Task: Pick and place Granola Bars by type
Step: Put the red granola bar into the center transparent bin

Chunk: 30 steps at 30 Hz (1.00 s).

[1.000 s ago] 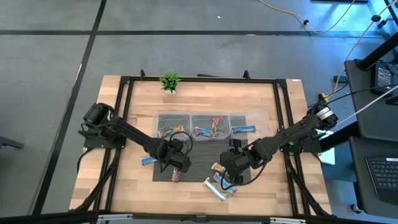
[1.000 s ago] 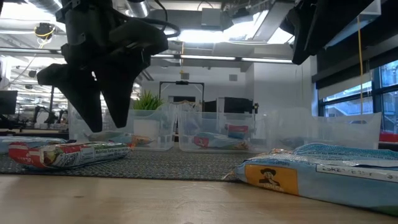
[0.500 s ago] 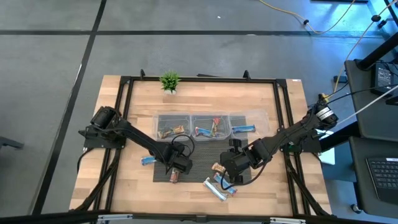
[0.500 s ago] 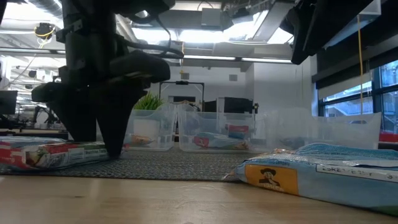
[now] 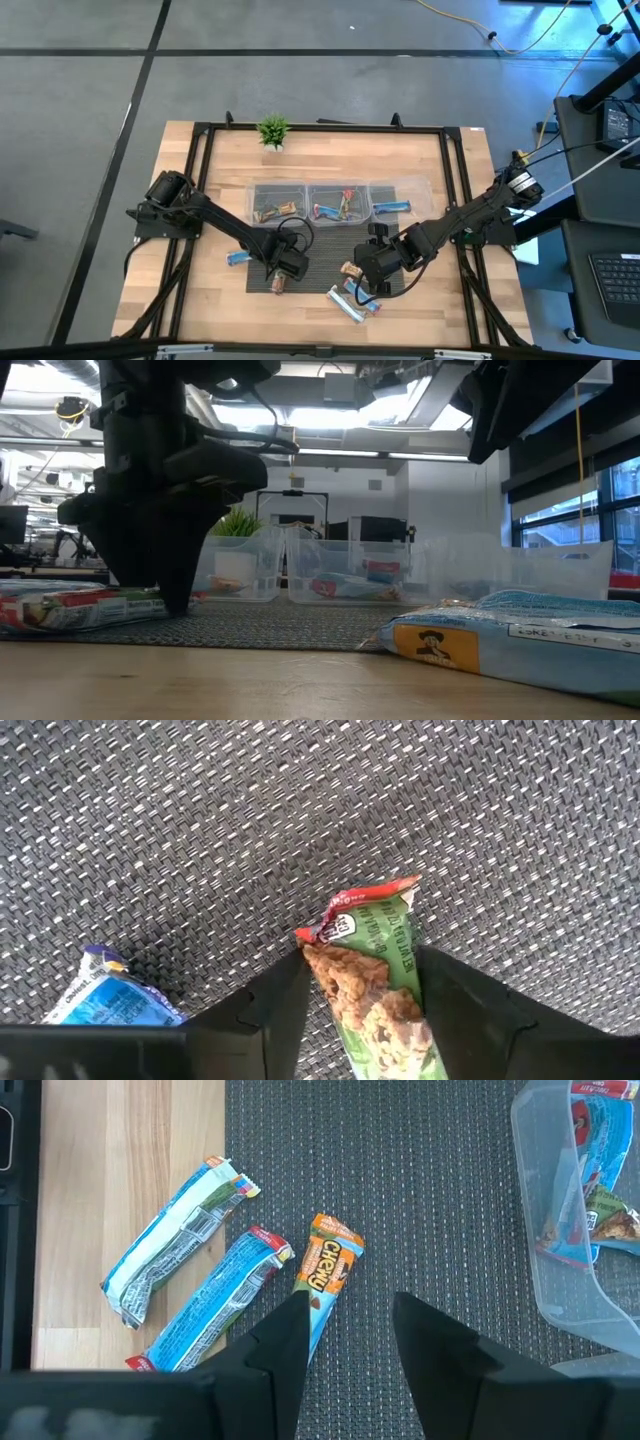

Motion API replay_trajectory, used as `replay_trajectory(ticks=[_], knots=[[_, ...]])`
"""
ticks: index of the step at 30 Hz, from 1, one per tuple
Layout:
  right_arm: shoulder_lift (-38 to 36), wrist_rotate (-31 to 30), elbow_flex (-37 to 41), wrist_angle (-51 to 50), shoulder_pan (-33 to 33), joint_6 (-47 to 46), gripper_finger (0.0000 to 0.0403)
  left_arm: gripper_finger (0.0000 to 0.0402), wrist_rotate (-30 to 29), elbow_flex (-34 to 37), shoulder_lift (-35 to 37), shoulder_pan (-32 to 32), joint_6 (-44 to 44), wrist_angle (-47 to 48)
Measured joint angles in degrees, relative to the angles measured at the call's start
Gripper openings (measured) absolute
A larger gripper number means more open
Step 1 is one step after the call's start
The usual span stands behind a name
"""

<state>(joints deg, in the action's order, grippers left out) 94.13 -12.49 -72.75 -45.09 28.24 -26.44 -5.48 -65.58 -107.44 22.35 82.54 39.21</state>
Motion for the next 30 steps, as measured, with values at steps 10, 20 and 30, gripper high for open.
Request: replay_trajectory(ticks=[10, 20, 30], knots=[[0.0, 0.0, 0.0, 0.0, 0.0, 0.0, 0.0150, 0.0106, -0.1, 0.1, 0.0, 0.0, -2.0, 0.2], [0.0, 0.0, 0.0, 0.0, 0.0, -0.5, 0.0150, 0.0093, -2.4, 0.3, 8.0, -0.7, -7.0, -0.3], [0.0, 0.0, 0.0, 0.0, 0.0, -5.4, 0.0150, 0.0093, -12.3, 0.1, 17.0, -11.1, -27.5, -15.2]])
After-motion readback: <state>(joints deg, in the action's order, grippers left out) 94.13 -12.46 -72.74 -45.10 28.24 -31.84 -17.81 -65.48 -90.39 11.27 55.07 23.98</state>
